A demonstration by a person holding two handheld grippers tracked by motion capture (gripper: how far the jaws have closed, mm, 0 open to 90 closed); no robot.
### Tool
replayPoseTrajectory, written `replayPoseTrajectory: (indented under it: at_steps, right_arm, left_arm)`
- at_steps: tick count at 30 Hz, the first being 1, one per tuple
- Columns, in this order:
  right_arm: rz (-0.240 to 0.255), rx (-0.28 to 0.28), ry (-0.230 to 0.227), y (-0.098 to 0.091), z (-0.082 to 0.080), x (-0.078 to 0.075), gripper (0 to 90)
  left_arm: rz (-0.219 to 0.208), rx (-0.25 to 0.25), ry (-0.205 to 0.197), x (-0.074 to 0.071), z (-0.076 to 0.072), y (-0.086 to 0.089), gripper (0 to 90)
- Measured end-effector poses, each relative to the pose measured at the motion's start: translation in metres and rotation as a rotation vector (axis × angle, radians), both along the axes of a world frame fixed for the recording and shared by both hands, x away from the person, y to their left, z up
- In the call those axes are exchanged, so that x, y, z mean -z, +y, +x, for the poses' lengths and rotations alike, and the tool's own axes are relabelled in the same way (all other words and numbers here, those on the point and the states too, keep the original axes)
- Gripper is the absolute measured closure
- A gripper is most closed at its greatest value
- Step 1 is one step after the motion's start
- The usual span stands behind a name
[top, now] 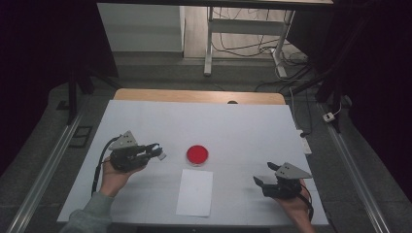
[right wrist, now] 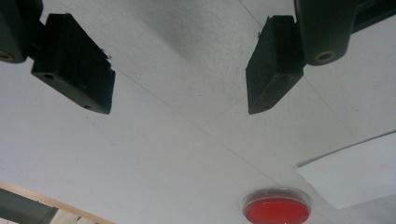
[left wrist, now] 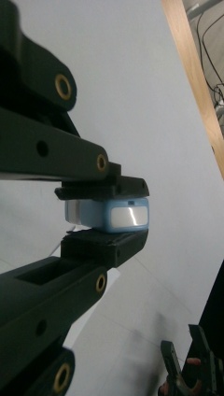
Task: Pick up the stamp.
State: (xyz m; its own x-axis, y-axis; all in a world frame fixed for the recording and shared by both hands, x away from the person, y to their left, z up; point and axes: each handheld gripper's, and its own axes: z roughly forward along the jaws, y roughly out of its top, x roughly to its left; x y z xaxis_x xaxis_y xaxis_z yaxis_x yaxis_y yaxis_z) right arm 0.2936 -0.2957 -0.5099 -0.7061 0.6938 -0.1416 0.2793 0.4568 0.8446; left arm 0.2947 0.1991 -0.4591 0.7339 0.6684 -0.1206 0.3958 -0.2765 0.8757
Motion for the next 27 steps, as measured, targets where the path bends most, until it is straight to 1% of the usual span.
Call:
replayPoseTrajectory:
  at_steps: [4,9,14,19,27]
  right_arm:
    - [0.004,0.001,-0.003,0.0,0.0,0.0,23.5]
    - [0.002,0.0,-0.003,0.002,0.0,-0.001,23.5]
    - [0.003,0.0,-0.005,0.003,0.0,0.0,23.5]
    - [0.005,0.002,-0.001,0.003,0.0,0.0,23.5]
    - [0.018,0.006,-0.011,0.001,-0.001,-0.002,23.6]
  left_arm:
    - [-0.016,0.008,0.005,-0.001,-0.002,-0.007,75.4]
    - [-0.017,0.03,0.004,-0.004,-0.004,-0.018,75.4]
    - [-0.031,0.045,0.004,-0.007,-0.004,-0.026,75.4]
    - [-0.052,0.055,0.01,-0.01,-0.004,-0.033,75.4]
    - [-0.067,0.093,0.012,-0.016,-0.002,-0.056,75.3]
